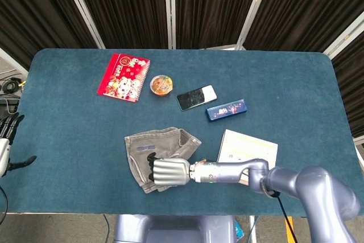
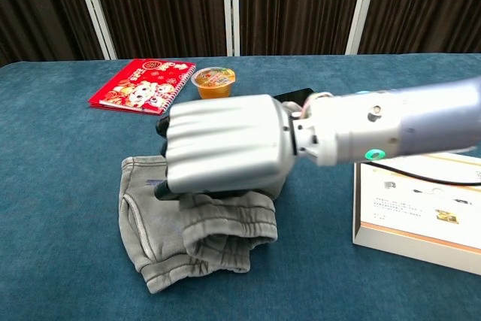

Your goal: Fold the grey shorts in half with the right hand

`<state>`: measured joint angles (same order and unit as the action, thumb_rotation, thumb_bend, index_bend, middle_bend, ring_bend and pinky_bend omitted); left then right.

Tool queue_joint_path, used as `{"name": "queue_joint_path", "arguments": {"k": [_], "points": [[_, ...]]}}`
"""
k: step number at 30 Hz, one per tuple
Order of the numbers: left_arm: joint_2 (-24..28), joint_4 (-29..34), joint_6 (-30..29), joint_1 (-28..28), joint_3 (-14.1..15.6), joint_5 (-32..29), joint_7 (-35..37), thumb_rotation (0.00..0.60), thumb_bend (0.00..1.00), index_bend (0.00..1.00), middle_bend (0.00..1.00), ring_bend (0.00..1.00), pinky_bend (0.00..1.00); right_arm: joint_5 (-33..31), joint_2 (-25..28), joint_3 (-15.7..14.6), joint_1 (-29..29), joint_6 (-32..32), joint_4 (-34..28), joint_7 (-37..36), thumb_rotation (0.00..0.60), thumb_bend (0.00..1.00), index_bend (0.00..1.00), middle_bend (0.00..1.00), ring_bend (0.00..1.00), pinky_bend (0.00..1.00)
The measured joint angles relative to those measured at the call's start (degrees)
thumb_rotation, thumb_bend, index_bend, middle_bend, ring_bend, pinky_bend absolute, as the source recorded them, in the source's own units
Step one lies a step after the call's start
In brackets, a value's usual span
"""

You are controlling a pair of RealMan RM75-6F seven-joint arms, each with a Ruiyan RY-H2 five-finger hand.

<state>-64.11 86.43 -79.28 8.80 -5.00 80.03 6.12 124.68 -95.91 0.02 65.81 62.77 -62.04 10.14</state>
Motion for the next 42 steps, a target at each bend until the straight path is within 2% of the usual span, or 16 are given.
{"name": "queue_joint_path", "arguments": {"k": [16,23,27,29,30,32,33,34,36,37,39,42], "points": [[-0.3,-2.1,2.8,0.6,-1.2,-3.8,1.0,0.6,0.0,0.0,0.0,0.0,0.0,-2.2,-13.9,0.9,7.6,2.9,21.3,-11.8,0.6,0.49,0.6,0.65,0.58,0.46],[-0.2,-2.8,3.8,0.8,-1.8,-4.8,2.1,0.6,0.0,0.0,0.0,0.0,0.0,-2.4,-19.8,-1.0,11.4,6.7,31.5,-18.2,0.6,0.48,0.59,0.65,0.57,0.47],[-0.1,-3.0,4.0,0.9,-1.9,-5.0,2.4,0.6,0.0,0.0,0.0,0.0,0.0,-2.5,-21.8,-2.0,12.5,8.2,34.3,-19.4,0.6,0.47,0.59,0.65,0.57,0.47],[-0.1,-3.2,4.2,0.9,-1.9,-5.1,2.5,0.6,0.0,0.0,0.0,0.0,0.0,-2.8,-22.7,-2.4,12.9,8.7,35.7,-19.8,0.6,0.42,0.58,0.64,0.56,0.46],[-0.2,-3.2,4.2,0.9,-1.9,-5.1,2.5,0.6,0.0,0.0,0.0,0.0,0.0,-2.9,-22.9,-2.6,13.0,8.8,36.0,-19.9,0.6,0.35,0.57,0.62,0.55,0.46],[-0.2,-3.2,4.4,0.9,-1.8,-5.2,2.5,0.6,0.0,0.0,0.0,0.0,0.0,-2.9,-23.6,-3.0,13.4,9.5,37.2,-20.0,0.6,0.15,0.49,0.54,0.47,0.44],[-0.2,-3.2,4.4,1.0,-1.8,-5.2,2.5,0.6,0.0,0.0,0.0,0.0,0.0,-3.0,-23.9,-3.3,13.5,9.7,37.7,-20.0,0.6,0.06,0.39,0.43,0.39,0.39],[-0.2,-3.2,4.4,1.0,-1.9,-5.2,2.5,0.6,0.0,0.0,0.0,0.0,0.0,-3.1,-24.2,-3.4,13.6,9.8,38.1,-20.0,0.6,0.01,0.25,0.31,0.29,0.3],[-0.2,-3.2,4.3,0.9,-1.9,-5.1,2.6,0.6,0.0,0.0,0.0,0.0,0.0,-3.5,-24.8,-3.7,13.8,9.6,39.2,-19.7,0.6,0.0,0.07,0.13,0.13,0.14],[-0.2,-3.2,4.3,0.9,-1.9,-5.1,2.6,0.6,0.0,0.0,0.0,0.0,0.0,-3.7,-25.0,-3.7,13.8,9.3,39.5,-19.6,0.6,0.0,0.02,0.06,0.07,0.07],[-0.1,-3.2,4.3,0.9,-1.8,-5.0,2.7,0.6,0.0,0.0,0.0,0.0,0.0,-4.6,-25.2,-3.5,13.7,8.0,40.1,-19.2,0.6,0.0,0.0,0.01,0.02,0.01],[-0.1,-3.4,4.5,0.9,-1.8,-5.1,2.8,0.6,0.0,0.0,0.0,0.0,0.0,-6.6,-25.2,-2.9,13.3,7.4,39.9,-19.0,0.6,0.0,0.0,0.0,0.0,0.0]]}}
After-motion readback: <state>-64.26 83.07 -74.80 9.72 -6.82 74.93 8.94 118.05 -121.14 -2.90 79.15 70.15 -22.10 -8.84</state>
